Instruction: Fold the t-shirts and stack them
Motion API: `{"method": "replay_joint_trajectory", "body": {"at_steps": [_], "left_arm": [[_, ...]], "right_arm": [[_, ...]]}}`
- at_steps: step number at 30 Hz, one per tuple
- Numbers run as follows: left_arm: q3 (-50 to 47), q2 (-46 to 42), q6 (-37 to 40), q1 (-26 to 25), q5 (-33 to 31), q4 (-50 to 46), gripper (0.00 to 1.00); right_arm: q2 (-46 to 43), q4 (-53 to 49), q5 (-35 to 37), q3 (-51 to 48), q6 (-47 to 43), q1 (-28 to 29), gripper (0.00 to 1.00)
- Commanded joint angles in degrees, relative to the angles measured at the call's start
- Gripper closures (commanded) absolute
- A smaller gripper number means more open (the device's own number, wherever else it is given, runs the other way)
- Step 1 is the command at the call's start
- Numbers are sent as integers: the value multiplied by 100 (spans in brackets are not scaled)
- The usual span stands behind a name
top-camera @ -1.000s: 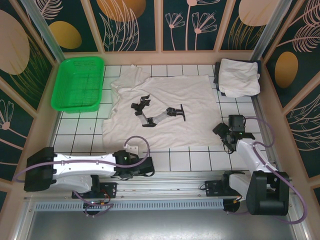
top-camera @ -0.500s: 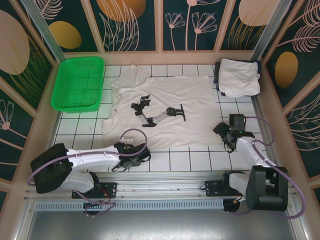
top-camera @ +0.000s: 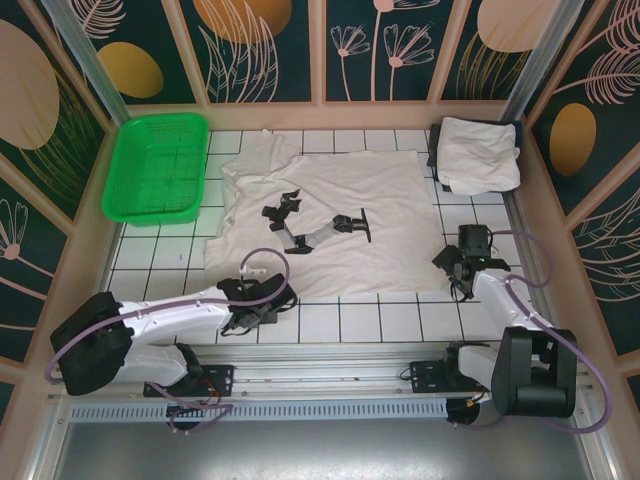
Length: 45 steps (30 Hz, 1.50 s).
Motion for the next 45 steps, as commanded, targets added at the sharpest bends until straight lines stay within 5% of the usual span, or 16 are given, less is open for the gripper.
{"method": "replay_joint_trajectory", "body": {"at_steps": [1, 2, 7, 16, 27, 33, 40, 45], "left_arm": [[499, -158, 626, 25, 128, -295, 93], [614, -149, 722, 19, 163, -409, 100], [1027, -280, 1148, 20, 326, -740, 100], [651, -1000, 1538, 76, 782, 231, 100], [-288, -821, 1779, 1582, 1563, 1512, 96], [-345, -578, 2041, 2122, 1578, 1687, 97], [-559, -233, 2154, 2627, 1676, 2012, 91], [-580, -11, 2160, 2863, 1662, 2056, 68]], "right_arm": [[-424, -141, 132, -4, 193, -9, 18], [-492, -24, -137, -74, 239, -13, 18], [-466, -93, -645, -249, 520, -4, 16], [-717, -369, -160, -592, 1104, 253, 19], [167, 765, -786, -402, 781, 237, 63], [924, 270, -696, 311, 375, 258, 83], [1711, 194, -615, 1336, 353, 839, 60], [2687, 58, -1142, 2381, -27, 901, 54]]}}
